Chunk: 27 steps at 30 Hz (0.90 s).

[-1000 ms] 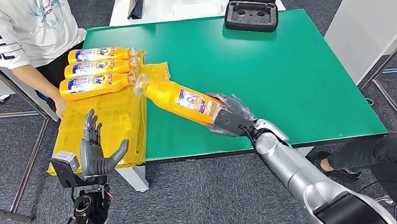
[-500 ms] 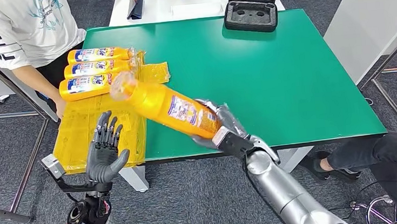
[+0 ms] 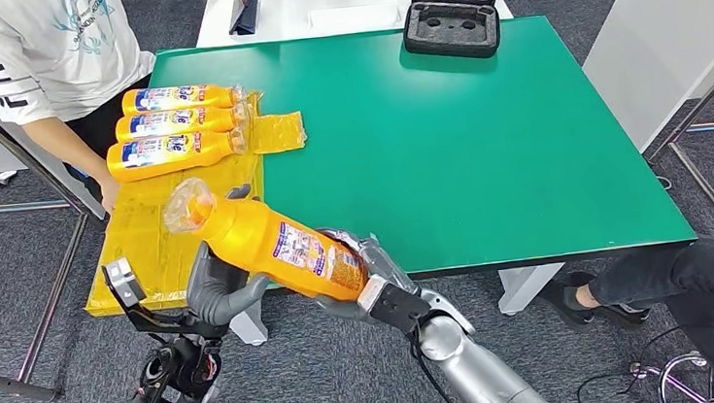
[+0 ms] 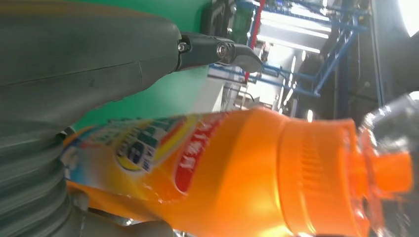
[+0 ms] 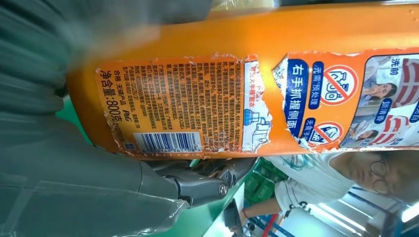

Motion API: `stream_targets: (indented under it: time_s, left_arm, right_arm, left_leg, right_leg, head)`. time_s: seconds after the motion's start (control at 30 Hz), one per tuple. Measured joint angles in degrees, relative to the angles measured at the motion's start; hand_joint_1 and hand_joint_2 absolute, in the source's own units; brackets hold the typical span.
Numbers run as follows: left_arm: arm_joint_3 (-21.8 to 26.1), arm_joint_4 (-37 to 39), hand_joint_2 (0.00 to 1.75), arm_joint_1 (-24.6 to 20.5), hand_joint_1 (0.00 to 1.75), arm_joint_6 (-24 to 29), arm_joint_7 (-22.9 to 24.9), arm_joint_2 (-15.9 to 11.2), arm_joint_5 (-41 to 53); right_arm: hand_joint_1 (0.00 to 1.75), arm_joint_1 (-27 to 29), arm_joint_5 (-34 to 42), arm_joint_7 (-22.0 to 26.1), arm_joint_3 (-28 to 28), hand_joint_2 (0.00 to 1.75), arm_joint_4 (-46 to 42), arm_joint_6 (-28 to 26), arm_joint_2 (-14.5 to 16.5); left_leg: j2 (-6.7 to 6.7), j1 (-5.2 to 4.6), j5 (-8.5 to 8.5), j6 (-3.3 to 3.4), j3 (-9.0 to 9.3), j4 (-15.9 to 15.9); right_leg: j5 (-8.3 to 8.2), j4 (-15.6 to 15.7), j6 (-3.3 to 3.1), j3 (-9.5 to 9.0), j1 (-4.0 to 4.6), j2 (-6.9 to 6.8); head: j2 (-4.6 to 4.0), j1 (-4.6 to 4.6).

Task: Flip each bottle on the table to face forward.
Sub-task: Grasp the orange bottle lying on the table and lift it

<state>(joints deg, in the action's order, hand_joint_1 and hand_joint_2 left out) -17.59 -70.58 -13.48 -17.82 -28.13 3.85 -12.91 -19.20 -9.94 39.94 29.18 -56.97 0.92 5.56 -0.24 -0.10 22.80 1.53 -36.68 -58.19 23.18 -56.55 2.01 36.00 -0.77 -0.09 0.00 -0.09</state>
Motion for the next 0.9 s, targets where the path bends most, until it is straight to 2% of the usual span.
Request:
stream_targets:
  time_s: [0.27,0.73,0.77,0.83,0.87,0.9]
  left_arm:
    - [-1.87,-1.31,1.75,-0.02,0.00,-1.00,-0.39,0.22,0.07]
    - [-3.63,-2.75,1.75,0.37,0.03,-3.42,-1.14,-0.11,3.62]
    - [-3.80,-2.77,1.75,0.37,0.31,-3.53,-1.14,-0.19,3.84]
    - [-4.03,-2.78,1.75,0.37,1.04,-3.89,-1.14,-0.28,4.00]
    - [-4.08,-2.78,1.75,0.37,1.46,-4.19,-1.18,-0.30,3.97]
    - [-4.09,-2.78,1.75,0.37,1.62,-4.58,-1.24,-0.30,3.83]
  right_arm:
    - [1.74,1.89,-0.22,-0.01,-0.46,1.75,-0.59,1.93,-0.11]
    - [1.74,1.95,-0.60,0.41,-1.94,1.75,-0.73,4.78,-0.11]
    - [1.75,1.95,-0.64,0.44,-2.01,1.75,-0.73,4.87,-0.11]
    - [1.74,1.95,-0.73,0.49,-2.08,1.75,-0.73,5.05,-0.11]
    - [1.74,1.95,-0.78,0.51,-2.09,1.75,-0.73,5.14,-0.11]
    - [1.74,1.94,-0.84,0.52,-2.10,1.75,-0.73,5.20,-0.11]
  left_leg:
    - [0.01,0.01,0.01,-0.02,0.00,0.00]
    - [0.00,0.01,0.01,-0.01,-0.01,0.00]
    - [0.00,0.01,0.01,-0.01,-0.01,0.00]
    - [0.00,0.01,0.01,-0.01,-0.01,0.00]
    - [0.00,0.01,0.01,-0.01,-0.01,0.00]
    - [0.00,0.01,0.01,-0.01,-0.01,0.00]
  right_leg:
    - [0.00,0.00,0.00,0.00,0.01,0.00]
    - [0.00,0.00,0.00,-0.01,0.00,0.00]
    - [0.00,0.00,0.00,-0.01,0.00,0.00]
    - [0.00,0.00,0.00,-0.01,0.01,0.00]
    - [0.00,0.00,0.00,-0.01,0.01,0.00]
    - [0.00,0.00,0.00,-0.01,0.01,0.00]
  head:
    - [0.00,0.00]
    - [0.00,0.00]
    - [0.00,0.00]
    - [0.00,0.00]
    - [0.00,0.00]
    - [0.00,0.00]
